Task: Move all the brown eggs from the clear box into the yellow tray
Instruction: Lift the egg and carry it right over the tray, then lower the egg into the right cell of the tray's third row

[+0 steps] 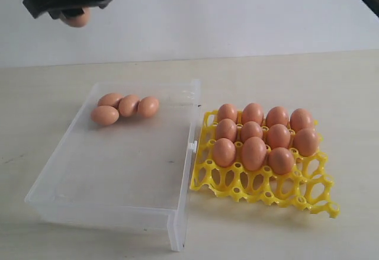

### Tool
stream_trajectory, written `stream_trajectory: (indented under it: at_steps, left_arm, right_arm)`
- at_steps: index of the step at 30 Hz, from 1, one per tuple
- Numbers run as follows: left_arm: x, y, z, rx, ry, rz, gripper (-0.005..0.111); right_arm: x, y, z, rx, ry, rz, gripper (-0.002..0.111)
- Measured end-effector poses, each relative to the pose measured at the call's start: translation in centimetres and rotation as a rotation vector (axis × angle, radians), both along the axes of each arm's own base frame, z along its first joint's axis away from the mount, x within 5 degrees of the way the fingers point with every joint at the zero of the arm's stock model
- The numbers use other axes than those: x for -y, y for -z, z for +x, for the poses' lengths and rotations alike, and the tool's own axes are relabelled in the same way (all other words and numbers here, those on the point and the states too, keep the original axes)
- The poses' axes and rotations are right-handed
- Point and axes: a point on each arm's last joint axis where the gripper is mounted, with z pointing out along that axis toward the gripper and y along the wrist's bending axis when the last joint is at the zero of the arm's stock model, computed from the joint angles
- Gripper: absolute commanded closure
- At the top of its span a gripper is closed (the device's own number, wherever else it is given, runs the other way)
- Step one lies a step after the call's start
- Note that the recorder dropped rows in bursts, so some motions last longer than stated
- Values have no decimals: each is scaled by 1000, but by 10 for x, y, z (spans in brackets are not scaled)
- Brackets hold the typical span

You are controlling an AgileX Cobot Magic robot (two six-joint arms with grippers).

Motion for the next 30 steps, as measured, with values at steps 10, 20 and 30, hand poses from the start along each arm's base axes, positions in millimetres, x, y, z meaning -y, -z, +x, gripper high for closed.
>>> stream_trajectory:
  at_steps: [10,20,30]
  left_arm:
    - [0,0,0,0,0,0,107]
    - [0,0,0,0,0,0,107]
    - [0,0,0,0,0,0,107]
  right_arm:
    - [31,69,-27,-78,112,69,108]
    - [151,81,-112,78,396,292,108]
    - [233,100,-137,-37,598,214,108]
